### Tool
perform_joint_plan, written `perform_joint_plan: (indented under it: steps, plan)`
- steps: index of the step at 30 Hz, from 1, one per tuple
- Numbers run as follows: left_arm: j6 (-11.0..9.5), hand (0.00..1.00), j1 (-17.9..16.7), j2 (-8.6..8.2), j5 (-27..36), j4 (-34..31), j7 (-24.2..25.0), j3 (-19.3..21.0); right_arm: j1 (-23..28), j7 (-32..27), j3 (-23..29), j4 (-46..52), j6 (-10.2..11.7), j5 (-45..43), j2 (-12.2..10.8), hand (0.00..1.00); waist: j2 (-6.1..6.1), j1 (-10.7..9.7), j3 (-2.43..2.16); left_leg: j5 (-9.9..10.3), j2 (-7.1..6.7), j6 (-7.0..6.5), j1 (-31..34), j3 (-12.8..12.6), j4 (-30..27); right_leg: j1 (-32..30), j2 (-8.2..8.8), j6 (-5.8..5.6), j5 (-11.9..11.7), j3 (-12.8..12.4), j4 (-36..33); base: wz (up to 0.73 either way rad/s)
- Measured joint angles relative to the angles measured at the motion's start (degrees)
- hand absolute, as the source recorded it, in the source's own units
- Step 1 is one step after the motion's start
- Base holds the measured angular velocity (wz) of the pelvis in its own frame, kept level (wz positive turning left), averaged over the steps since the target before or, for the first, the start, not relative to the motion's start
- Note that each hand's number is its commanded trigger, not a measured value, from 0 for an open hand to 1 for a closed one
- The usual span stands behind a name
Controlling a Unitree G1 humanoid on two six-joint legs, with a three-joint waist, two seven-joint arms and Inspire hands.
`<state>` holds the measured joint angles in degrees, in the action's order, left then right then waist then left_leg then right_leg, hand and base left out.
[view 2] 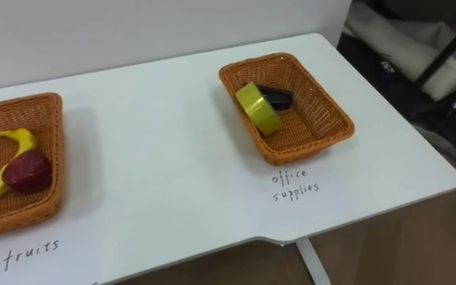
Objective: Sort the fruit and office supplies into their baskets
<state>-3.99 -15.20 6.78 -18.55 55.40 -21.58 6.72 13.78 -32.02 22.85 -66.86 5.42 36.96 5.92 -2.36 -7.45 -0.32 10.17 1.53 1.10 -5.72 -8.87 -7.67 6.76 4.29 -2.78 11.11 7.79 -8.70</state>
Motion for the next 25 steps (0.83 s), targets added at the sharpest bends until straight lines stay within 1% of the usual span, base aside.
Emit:
perform_joint_plan:
  steps: [1,2,3,4,5,7,10,11,12,14,16,17,19,20,23,25]
  plan:
    - [0.38,0.0,-0.23,-0.01,-0.2,0.0,0.17,0.24,-0.62,2.66,-1.86,-0.71,-1.07,-1.95,0.0,0.0,0.03,0.7,0.01,0.01,-0.02,0.0,0.1,0.05,0.0,-0.09,0.01,0.0,0.0,0.01,0.0,0.0]
    - [0.66,0.0,-0.3,0.0,-0.27,0.02,0.28,0.42,-0.98,4.26,-2.96,-0.98,-1.6,-3.75,0.01,0.0,0.08,1.1,0.01,0.01,-0.02,0.0,0.12,0.04,-0.01,-0.2,0.01,0.0,0.0,0.01,0.01,0.0]
    - [1.18,0.0,-0.37,0.0,-0.12,-0.01,0.41,0.65,-1.41,7.2,-4.58,-1.84,-1.9,-7.13,0.06,0.0,0.07,1.41,0.01,0.01,-0.04,0.0,0.15,0.13,-0.03,-0.31,0.0,0.02,-0.02,0.07,0.01,0.0]
    - [1.39,0.0,-0.42,0.0,0.13,0.01,0.47,0.72,-1.83,8.56,-5.81,-2.2,-2.1,-8.49,0.15,0.0,0.05,1.62,0.0,0.01,-0.05,0.0,0.16,0.17,-0.03,-0.3,0.0,0.02,-0.02,0.12,0.02,0.03]
    - [1.56,0.0,-0.51,0.0,0.49,0.2,0.52,0.78,-2.55,11.05,-8.28,-2.38,-2.73,-10.78,0.31,0.0,0.07,2.25,0.0,0.01,-0.05,0.0,0.1,0.24,-0.04,-0.19,-0.01,0.03,-0.02,0.16,0.04,0.0]
    - [1.54,0.0,0.06,-0.25,1.58,1.35,0.64,0.72,-3.81,15.76,-13.21,-2.46,-3.11,-15.35,0.48,0.0,0.21,3.61,0.07,0.06,-0.05,0.04,0.23,0.28,-0.03,-0.3,-0.02,0.04,-0.03,0.22,0.06,0.0]
    - [1.5,0.0,0.28,-1.0,4.7,3.04,1.03,0.72,-5.63,19.86,-16.85,-2.59,-3.78,-20.89,0.36,0.0,0.43,4.95,0.09,0.15,-0.04,0.08,0.28,0.33,0.03,-0.24,-0.02,0.02,-0.02,0.33,0.14,0.0]
    - [1.51,0.0,0.2,-1.11,5.41,3.44,1.05,0.73,-6.0,20.58,-17.35,-2.67,-3.91,-21.86,0.35,0.0,0.51,5.2,0.1,0.18,-0.04,0.09,0.31,0.36,0.05,-0.23,-0.02,0.02,-0.02,0.4,0.19,0.0]
    - [1.51,0.0,0.4,-1.21,6.04,4.57,1.26,0.82,-6.84,21.99,-18.06,-2.9,-4.2,-24.14,0.35,0.0,0.6,5.98,0.07,0.2,-0.03,0.1,0.3,0.36,0.04,-0.23,-0.03,0.02,-0.02,0.39,0.26,0.0]
    - [1.51,0.0,0.42,-1.31,8.34,5.73,1.99,0.98,-7.54,23.5,-19.61,-3.35,-4.28,-27.12,0.37,0.0,0.55,6.53,0.07,0.21,-0.05,0.11,0.3,0.91,0.04,-0.15,-0.03,0.02,-0.02,0.59,0.29,0.06]
    - [1.71,0.0,0.04,-1.32,12.72,6.89,2.85,0.79,-7.64,24.62,-21.77,-3.3,-4.28,-29.86,0.22,0.0,0.47,6.76,0.08,0.22,-0.11,0.11,0.49,1.59,-0.01,0.32,-0.01,0.02,-0.02,1.57,0.62,0.18]
    - [1.77,0.0,-0.09,-1.32,13.65,7.0,3.3,0.78,-7.66,24.81,-21.88,-3.2,-4.28,-30.38,0.21,0.0,0.45,6.9,0.08,0.22,-0.12,0.12,0.63,1.7,-0.06,0.3,-0.01,0.02,-0.02,1.68,0.74,0.1]
    - [2.44,0.0,0.06,-1.46,17.0,7.97,5.02,1.14,-7.83,25.67,-21.8,-3.22,-4.31,-31.29,0.26,0.0,0.45,7.92,0.15,0.22,-0.09,0.13,1.08,1.78,-0.1,0.03,-0.05,0.05,-0.03,1.69,0.92,0.02]
    - [2.52,0.0,0.17,-1.52,17.74,8.13,5.54,1.21,-7.85,26.01,-21.73,-3.22,-4.31,-31.61,0.26,0.0,0.46,7.99,0.15,0.23,-0.08,0.14,1.09,1.85,-0.09,0.08,-0.06,0.04,-0.03,1.71,0.93,0.0]
    - [3.31,0.0,0.04,-1.87,23.03,9.22,8.33,1.36,-8.25,28.1,-21.73,-3.22,-4.31,-32.11,0.22,0.0,0.42,8.12,0.2,0.27,-0.09,0.19,1.24,2.15,-0.09,0.17,-0.07,0.04,-0.03,1.71,1.03,0.0]
    - [3.8,0.0,0.11,-1.69,28.29,9.76,10.05,1.33,-8.23,28.92,-21.68,-3.2,-4.47,-30.72,-0.01,0.0,0.35,8.12,0.21,0.27,-0.1,0.19,1.3,2.32,-0.1,0.23,-0.07,0.04,-0.03,1.7,0.99,0.0]
